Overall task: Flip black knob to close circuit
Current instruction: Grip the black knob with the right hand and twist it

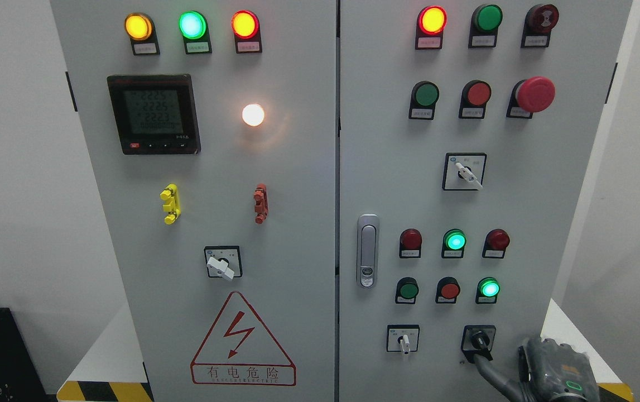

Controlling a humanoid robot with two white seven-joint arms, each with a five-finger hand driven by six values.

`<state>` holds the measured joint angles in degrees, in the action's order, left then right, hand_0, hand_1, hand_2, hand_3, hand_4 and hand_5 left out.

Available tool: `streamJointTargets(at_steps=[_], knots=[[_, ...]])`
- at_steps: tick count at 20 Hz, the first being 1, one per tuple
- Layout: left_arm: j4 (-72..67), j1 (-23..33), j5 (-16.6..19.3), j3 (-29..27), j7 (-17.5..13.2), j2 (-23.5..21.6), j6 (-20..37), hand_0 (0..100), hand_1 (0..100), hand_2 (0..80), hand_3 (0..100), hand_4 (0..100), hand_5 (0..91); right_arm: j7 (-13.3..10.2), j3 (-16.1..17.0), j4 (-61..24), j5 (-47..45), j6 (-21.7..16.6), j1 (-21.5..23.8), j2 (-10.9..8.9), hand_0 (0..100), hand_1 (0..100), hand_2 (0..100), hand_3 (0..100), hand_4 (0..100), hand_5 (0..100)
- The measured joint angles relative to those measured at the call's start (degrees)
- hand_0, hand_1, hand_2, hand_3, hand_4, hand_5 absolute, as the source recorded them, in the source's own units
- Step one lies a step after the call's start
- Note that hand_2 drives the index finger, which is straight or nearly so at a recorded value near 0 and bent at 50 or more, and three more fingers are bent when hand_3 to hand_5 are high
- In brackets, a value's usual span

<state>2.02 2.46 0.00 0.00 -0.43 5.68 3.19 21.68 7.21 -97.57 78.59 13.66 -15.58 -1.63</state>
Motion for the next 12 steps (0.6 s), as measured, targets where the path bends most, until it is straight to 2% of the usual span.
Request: streamJointTargets(at_steps=[6, 12], knots=[[0.0, 0.0, 0.0, 0.0, 0.0, 0.0, 0.0, 0, 0, 0.0, 5, 3, 0.0, 0.3, 0.4, -0.1, -0.5, 0.3, 0.1, -0.27, 0, 0, 89, 100, 84, 88], [0.0, 0.0, 0.0, 0.0, 0.0, 0.0, 0.0, 0, 0, 0.0, 5, 3, 0.0, -3.3, -1.4, -0.3, -0.7, 2.8, 1.2, 0.49, 0, 0, 88, 100, 84, 88]])
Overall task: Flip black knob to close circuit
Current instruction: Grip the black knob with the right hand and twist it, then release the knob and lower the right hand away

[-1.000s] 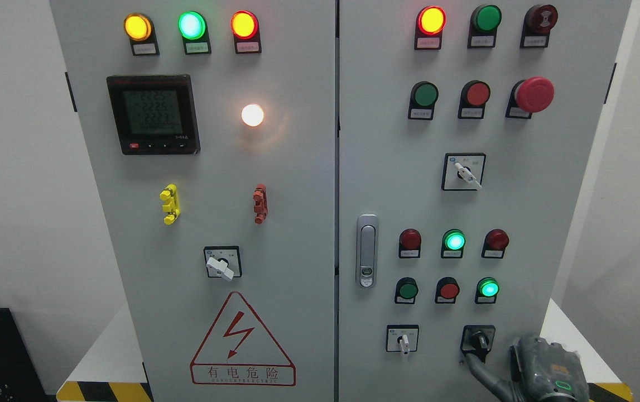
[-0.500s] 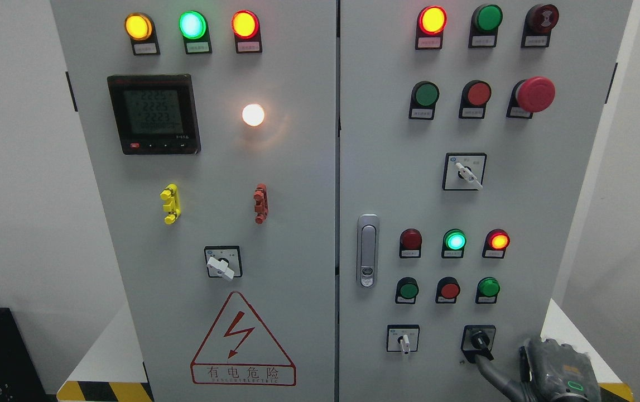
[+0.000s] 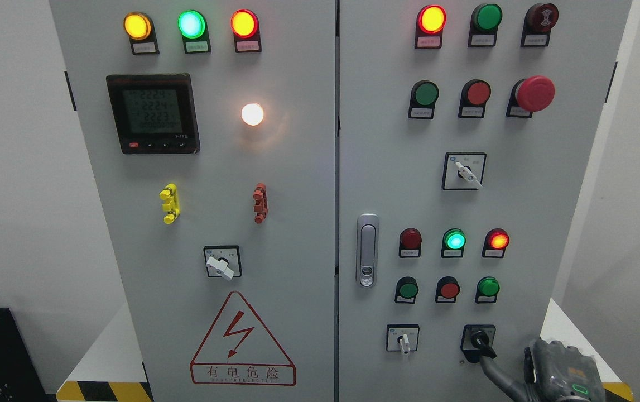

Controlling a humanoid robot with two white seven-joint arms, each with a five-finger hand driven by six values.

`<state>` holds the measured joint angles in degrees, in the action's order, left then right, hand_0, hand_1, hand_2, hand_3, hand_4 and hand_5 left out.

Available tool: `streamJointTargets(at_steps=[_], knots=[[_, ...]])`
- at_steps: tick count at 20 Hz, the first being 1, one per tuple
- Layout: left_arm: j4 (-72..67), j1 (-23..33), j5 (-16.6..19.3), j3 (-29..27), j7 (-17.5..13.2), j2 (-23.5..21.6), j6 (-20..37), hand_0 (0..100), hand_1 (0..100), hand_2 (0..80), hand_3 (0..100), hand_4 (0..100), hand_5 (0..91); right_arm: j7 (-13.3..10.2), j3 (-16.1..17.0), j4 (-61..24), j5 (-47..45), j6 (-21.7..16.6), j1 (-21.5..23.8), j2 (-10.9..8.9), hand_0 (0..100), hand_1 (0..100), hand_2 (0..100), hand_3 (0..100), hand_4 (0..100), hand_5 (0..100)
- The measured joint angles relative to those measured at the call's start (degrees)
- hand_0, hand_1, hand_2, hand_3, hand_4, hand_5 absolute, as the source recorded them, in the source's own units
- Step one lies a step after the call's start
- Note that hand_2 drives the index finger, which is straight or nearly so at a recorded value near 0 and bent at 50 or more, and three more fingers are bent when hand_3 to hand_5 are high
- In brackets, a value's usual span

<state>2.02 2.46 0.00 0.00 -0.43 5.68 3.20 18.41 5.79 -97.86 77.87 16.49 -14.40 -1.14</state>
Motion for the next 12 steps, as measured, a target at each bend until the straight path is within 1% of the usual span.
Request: streamJointTargets(at_steps=[3, 9, 10, 11, 12], knots=[[0.0, 0.0, 0.0, 0.0, 0.0, 0.0, 0.0, 0, 0, 0.0, 5, 3, 0.0, -1.7, -1.4, -0.2, -0.1, 0.6, 0.7, 0.27, 0, 0, 88, 100, 84, 88], [0.0, 0.0, 0.0, 0.0, 0.0, 0.0, 0.0, 0, 0, 0.0, 5, 3, 0.0, -3.1, -3.1, -0.8, -0.7, 1.1, 2.9, 0.62, 0, 0, 88, 100, 84, 89], [0.0, 0.0, 0.0, 0.0, 0.0, 0.0, 0.0, 0, 0, 0.0, 5, 3, 0.0, -3.7, -3.4, -1.1, -1.6, 1.1, 3.4, 0.67, 0, 0, 88, 100, 84, 89], [0.0, 0.0, 0.0, 0.0, 0.0, 0.0, 0.0, 0, 0, 0.0, 5, 3, 0.0, -5.0, -3.6, -1.4, -3.0, 1.1, 4.0, 0.71, 0, 0, 83, 100, 82, 89], [0.0, 0.0, 0.0, 0.0, 0.0, 0.0, 0.0, 0, 0, 0.0, 5, 3, 0.0, -6.5, -3.8, -1.8, -5.0, 1.0, 4.7, 0.76, 0, 0, 80, 100, 82, 88]])
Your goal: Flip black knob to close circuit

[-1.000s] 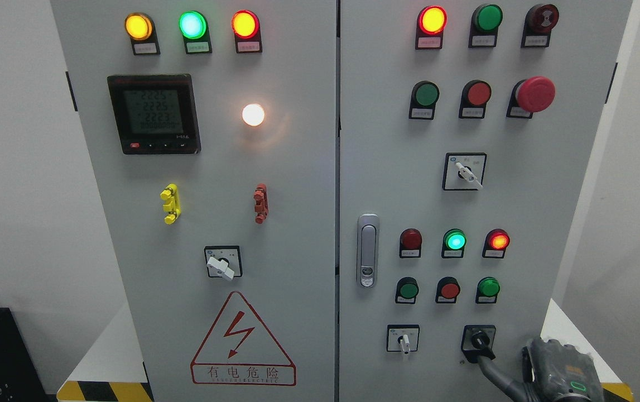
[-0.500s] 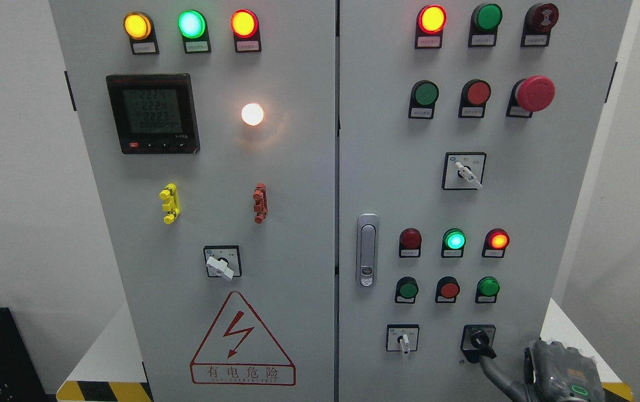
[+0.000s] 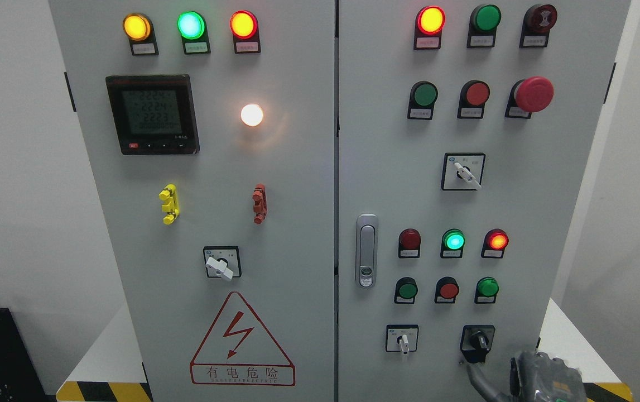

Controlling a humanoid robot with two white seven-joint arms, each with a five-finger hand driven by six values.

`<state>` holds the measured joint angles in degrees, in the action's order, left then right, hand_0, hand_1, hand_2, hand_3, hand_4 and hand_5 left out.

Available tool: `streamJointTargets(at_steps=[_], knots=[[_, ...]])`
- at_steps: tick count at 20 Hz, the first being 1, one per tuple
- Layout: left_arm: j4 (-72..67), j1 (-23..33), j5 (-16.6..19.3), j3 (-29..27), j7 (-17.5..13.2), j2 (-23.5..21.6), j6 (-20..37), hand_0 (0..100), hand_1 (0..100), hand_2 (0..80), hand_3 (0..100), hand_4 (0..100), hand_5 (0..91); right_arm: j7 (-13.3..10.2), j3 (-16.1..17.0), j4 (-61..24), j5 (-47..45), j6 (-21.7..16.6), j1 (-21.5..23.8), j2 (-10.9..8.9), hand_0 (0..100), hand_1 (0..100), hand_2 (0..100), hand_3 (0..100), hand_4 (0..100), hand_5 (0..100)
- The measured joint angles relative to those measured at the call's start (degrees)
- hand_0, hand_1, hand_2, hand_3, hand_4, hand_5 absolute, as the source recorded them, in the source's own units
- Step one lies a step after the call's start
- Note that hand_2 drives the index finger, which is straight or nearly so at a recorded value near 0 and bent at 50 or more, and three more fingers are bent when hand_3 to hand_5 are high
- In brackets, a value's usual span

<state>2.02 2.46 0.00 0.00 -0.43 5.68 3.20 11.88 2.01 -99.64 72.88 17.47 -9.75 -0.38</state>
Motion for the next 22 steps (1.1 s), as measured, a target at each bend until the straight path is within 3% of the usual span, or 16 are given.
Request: streamJointTargets(at_steps=[2, 4, 6, 7, 9, 11, 14, 22], knots=[[0.0, 0.0, 0.0, 0.0, 0.0, 0.0, 0.0, 0, 0, 0.0, 5, 3, 0.0, -2.3, -0.3, -1.0, -5.4, -0.3, 1.6, 0.05, 0, 3, 74, 100, 84, 86], [0.0, 0.0, 0.0, 0.0, 0.0, 0.0, 0.0, 0, 0, 0.0, 5, 3, 0.0, -3.4, -0.4, -2.6, -12.2, -0.4, 3.9, 0.24, 0, 6, 61, 91, 77, 72], [0.0, 0.0, 0.0, 0.0, 0.0, 0.0, 0.0, 0, 0, 0.0, 5, 3, 0.0, -4.0, 0.2, -4.5, -20.1, -1.6, 5.8, 0.70, 0, 7, 42, 62, 51, 31], [0.0, 0.0, 0.0, 0.0, 0.0, 0.0, 0.0, 0, 0, 0.0, 5, 3, 0.0, -4.0, 0.7, -5.6, -24.2, -2.4, 7.0, 1.02, 0, 7, 38, 57, 46, 25], [0.0, 0.0, 0.0, 0.0, 0.0, 0.0, 0.0, 0, 0, 0.0, 5, 3, 0.0, -4.2, 1.8, -7.5, -32.7, -5.3, 9.4, 1.62, 0, 6, 19, 33, 27, 9], [0.0, 0.0, 0.0, 0.0, 0.0, 0.0, 0.0, 0, 0, 0.0, 5, 3, 0.0, -2.6, 3.3, -9.4, -40.8, -8.7, 12.1, 2.22, 0, 2, 7, 20, 15, 0], [0.0, 0.0, 0.0, 0.0, 0.0, 0.0, 0.0, 0, 0, 0.1, 5, 3, 0.0, 1.3, 5.7, -11.6, -52.8, -13.6, 16.0, 3.04, 0, 0, 1, 11, 6, 0], [0.0, 0.0, 0.0, 0.0, 0.0, 0.0, 0.0, 0, 0, 0.0, 5, 3, 0.0, 9.6, 10.6, -14.8, -74.3, -20.8, 24.3, 4.49, 0, 0, 0, 6, 4, 0]])
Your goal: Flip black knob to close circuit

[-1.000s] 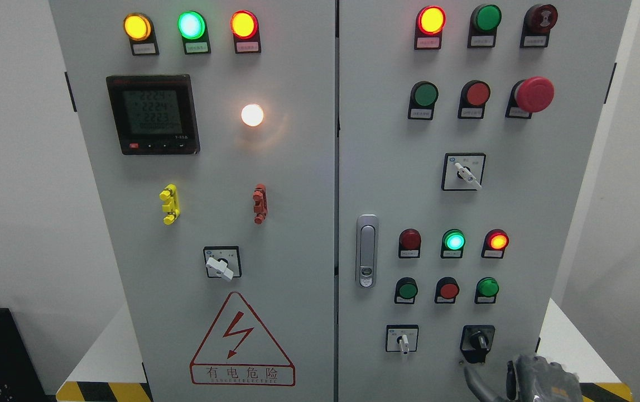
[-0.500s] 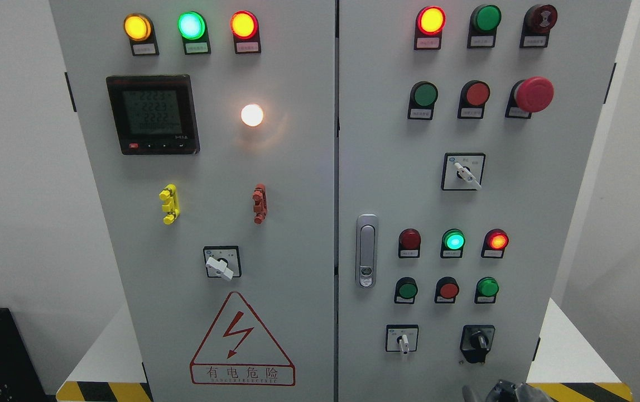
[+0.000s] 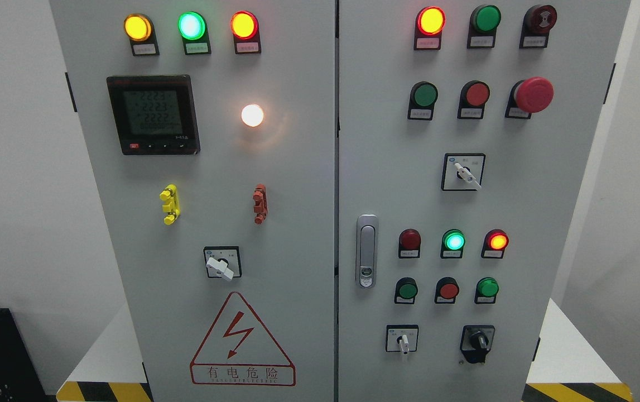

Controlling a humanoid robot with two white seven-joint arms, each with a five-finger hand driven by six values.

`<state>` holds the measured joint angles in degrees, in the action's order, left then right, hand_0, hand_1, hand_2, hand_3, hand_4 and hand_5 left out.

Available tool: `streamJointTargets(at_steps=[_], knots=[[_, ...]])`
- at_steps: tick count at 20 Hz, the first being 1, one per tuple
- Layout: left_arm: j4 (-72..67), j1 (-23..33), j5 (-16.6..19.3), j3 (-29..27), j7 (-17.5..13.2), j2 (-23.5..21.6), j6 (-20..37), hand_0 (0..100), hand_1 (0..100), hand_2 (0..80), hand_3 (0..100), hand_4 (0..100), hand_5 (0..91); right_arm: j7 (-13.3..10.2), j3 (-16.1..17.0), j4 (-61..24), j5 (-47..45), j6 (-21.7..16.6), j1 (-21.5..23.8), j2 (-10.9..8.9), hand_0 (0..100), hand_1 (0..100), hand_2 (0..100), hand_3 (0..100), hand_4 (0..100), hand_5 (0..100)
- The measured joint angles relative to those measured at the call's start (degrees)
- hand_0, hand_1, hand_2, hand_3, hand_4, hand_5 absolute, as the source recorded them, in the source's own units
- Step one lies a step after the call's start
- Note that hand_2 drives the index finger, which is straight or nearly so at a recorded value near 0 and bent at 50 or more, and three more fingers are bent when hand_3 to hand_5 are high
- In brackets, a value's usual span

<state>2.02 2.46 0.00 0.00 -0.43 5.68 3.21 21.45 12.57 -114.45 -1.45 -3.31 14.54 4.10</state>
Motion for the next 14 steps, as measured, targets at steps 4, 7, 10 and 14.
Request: streamJointTargets(at_steps=[4, 7, 10, 14], knots=[[0.0, 0.0, 0.0, 0.0, 0.0, 0.0, 0.0, 0, 0, 0.0, 5, 3, 0.0, 2.4, 1.2, -0.5, -4.0, -2.7, 3.4, 0.45, 0, 0, 0, 5, 4, 0], [0.0, 0.0, 0.0, 0.0, 0.0, 0.0, 0.0, 0, 0, 0.0, 5, 3, 0.0, 3.1, 1.8, -0.6, -5.6, -3.7, 5.2, 0.68, 0, 0, 0, 5, 4, 0], [0.0, 0.0, 0.0, 0.0, 0.0, 0.0, 0.0, 0, 0, 0.0, 5, 3, 0.0, 4.2, 2.3, -0.4, -6.5, -4.1, 6.3, 0.88, 0, 0, 0, 6, 5, 0], [0.0, 0.0, 0.0, 0.0, 0.0, 0.0, 0.0, 0, 0, 0.0, 5, 3, 0.0, 4.9, 2.8, -0.2, -7.2, -4.3, 7.1, 1.04, 0, 0, 0, 7, 6, 0]])
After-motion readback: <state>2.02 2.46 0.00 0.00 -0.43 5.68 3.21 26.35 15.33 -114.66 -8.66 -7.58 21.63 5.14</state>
